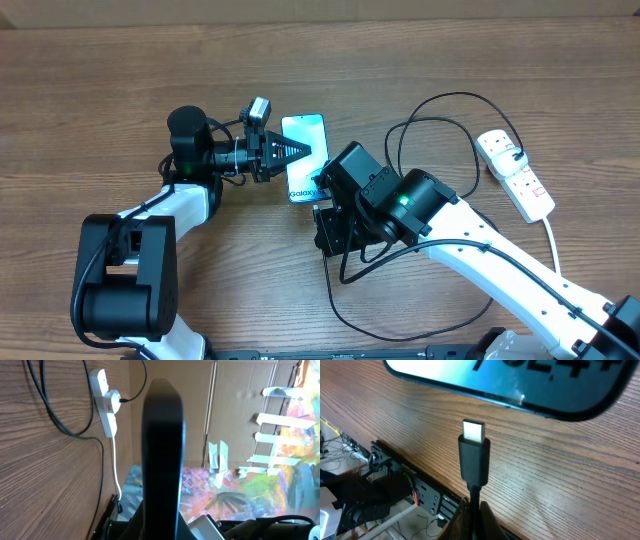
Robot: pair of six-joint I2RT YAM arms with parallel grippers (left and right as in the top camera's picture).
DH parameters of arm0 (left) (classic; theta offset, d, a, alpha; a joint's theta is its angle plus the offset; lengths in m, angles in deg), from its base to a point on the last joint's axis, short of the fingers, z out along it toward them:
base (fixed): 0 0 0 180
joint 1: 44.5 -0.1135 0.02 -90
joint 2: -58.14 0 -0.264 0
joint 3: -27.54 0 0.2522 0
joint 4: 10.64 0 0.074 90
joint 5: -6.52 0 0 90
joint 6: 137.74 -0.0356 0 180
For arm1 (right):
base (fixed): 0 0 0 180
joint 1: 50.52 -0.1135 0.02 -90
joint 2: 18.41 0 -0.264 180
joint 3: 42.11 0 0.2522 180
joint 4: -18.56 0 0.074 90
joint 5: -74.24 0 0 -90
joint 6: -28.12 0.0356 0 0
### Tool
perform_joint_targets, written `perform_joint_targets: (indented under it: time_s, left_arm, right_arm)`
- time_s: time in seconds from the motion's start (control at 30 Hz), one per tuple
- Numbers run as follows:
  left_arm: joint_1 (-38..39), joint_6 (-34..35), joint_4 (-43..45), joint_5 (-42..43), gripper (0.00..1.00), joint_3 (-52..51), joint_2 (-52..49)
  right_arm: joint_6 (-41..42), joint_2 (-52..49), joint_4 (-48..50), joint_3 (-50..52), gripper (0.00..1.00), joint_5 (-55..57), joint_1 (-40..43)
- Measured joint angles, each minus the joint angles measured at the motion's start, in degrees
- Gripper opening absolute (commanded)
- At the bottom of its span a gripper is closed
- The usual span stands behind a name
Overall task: Plug charger to phone and switch on socket
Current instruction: 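Carry the USB-C plug under the phone's bottom port, then push the USB-C plug up into the phone's charging port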
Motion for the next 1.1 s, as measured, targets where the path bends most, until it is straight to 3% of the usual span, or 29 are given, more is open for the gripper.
perform_joint_targets:
  time_s: [1.1]
  left_arm:
    - [0.00,1.92,1.38,-0.15,0.04,0.00,0.00]
  right_arm:
    - [0.26,0.00,1.97,0.00,0.04,0.02,0.00]
